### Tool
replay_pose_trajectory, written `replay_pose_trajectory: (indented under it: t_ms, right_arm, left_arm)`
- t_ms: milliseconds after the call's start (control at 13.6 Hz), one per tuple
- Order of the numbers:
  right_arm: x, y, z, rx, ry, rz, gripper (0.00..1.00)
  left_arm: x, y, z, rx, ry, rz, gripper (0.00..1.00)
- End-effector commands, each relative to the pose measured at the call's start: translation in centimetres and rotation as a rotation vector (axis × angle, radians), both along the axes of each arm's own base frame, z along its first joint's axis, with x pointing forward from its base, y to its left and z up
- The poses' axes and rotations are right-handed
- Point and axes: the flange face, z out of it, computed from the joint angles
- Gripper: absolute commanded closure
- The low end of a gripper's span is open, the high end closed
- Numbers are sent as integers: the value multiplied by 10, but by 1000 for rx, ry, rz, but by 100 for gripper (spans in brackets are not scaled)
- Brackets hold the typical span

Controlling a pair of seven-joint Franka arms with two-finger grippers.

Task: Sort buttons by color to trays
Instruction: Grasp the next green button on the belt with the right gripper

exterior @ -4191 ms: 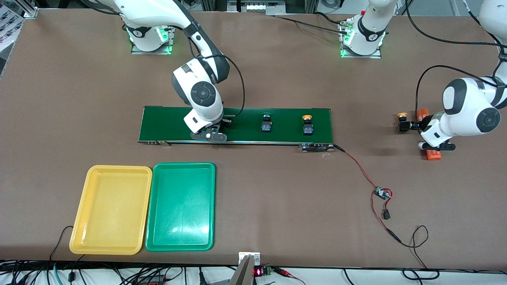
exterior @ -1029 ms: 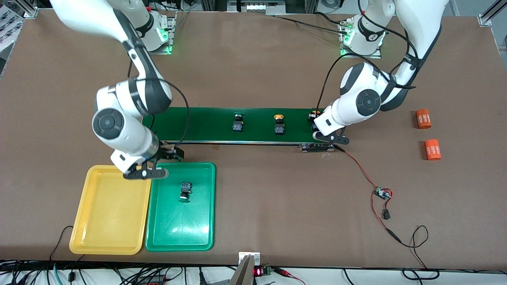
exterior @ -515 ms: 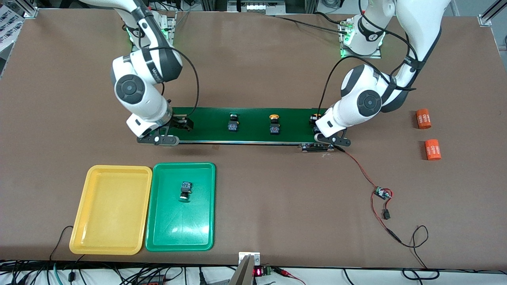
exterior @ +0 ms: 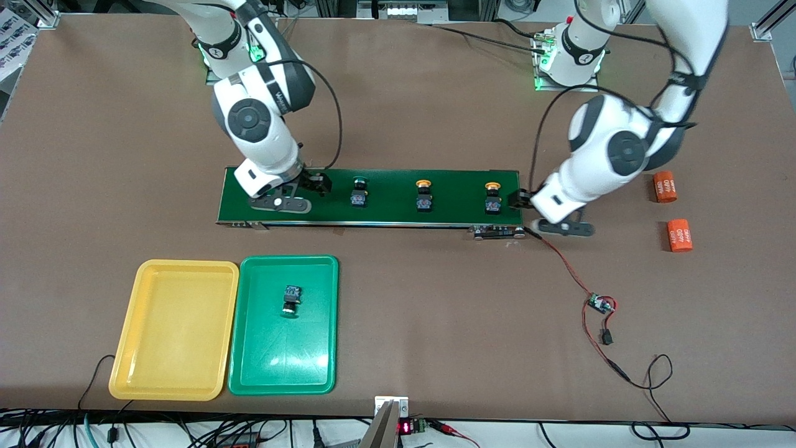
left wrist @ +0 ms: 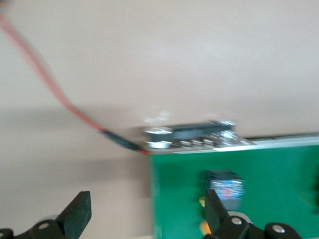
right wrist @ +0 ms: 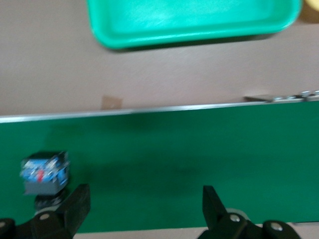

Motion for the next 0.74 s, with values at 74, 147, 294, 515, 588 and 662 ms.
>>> replay_pose_trajectory:
  t_ms: [74, 147, 294, 515, 588, 662]
  right_arm:
    - [-13, 20, -6, 19, 8, 105, 0]
    - [-14, 22, -6, 18, 10, 88, 0]
    - [-15, 22, -9, 16, 14, 83, 0]
    - [-22, 33, -17, 15, 26, 88, 0]
    - [-23, 33, -21, 11, 32, 84, 0]
    - [-24, 35, -27, 8, 39, 87, 0]
  left_arm:
    - [-6, 147, -24, 25, 63, 196, 0]
    - [-12, 180, -30, 29, 70, 202, 0]
    - [-27, 263, -48, 95, 76, 101, 0]
    - [-53, 335, -56, 124, 94, 34, 0]
    - [-68, 356, -68, 102, 112, 29, 0]
    - [-81, 371, -76, 85, 125, 39, 0]
